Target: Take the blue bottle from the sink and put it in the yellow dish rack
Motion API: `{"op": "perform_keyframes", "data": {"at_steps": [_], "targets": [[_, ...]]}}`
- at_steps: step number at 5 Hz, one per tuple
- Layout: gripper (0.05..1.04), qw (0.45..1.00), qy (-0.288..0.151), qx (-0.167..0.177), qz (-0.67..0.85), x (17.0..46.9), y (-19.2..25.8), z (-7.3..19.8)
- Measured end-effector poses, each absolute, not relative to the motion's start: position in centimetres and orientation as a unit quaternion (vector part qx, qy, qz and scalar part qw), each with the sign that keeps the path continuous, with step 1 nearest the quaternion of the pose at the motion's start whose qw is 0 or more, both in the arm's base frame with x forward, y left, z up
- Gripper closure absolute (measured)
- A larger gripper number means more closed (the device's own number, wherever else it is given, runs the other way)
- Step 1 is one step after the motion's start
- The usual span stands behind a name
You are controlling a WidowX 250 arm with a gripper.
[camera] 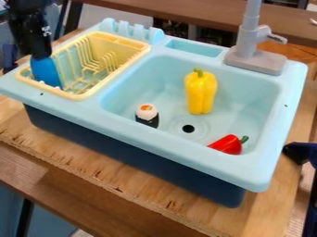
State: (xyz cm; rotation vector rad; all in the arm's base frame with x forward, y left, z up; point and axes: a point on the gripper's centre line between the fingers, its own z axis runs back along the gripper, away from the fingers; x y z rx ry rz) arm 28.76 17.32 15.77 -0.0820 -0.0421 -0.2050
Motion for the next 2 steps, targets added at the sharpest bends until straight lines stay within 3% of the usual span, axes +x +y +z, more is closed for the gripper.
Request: {"op": "perform_keyframes", "data": {"at_steps": [1,2], "targets": [[0.128,0.993,-0.047,-0.042,-0.102,28.5,17.1,17.3],[0.082,0.992,-0.063,-0.034,-0.099,28.1,16.7,19.0]]}}
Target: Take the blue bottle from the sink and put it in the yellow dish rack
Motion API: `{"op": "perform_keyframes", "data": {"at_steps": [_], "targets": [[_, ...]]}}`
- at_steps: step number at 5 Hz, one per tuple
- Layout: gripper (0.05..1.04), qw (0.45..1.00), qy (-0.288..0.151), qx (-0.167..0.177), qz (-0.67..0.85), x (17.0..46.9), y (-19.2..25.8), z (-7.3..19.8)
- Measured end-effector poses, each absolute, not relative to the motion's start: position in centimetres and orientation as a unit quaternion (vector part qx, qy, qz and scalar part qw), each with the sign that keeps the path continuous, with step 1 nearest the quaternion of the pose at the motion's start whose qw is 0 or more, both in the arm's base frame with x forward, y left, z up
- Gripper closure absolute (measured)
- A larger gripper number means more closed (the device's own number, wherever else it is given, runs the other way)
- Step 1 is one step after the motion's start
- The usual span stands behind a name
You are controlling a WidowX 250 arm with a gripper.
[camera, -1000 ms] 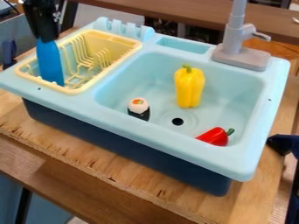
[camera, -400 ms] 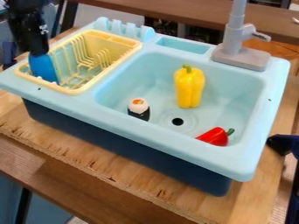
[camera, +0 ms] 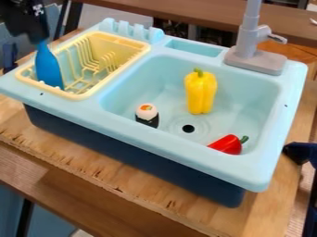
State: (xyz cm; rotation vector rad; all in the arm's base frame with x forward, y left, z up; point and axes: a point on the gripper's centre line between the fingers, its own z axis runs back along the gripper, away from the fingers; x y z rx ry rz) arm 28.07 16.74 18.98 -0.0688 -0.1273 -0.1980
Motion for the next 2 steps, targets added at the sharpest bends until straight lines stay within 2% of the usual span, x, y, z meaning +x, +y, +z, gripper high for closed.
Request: {"op": "perform_keyframes", "data": {"at_steps": [1,2], "targets": [[0.084,0.992,-0.076,-0.046,-0.095,27.6,16.2,21.1],[0.084,0.991,-0.089,-0.02,-0.096,27.1,15.8,24.0]]}}
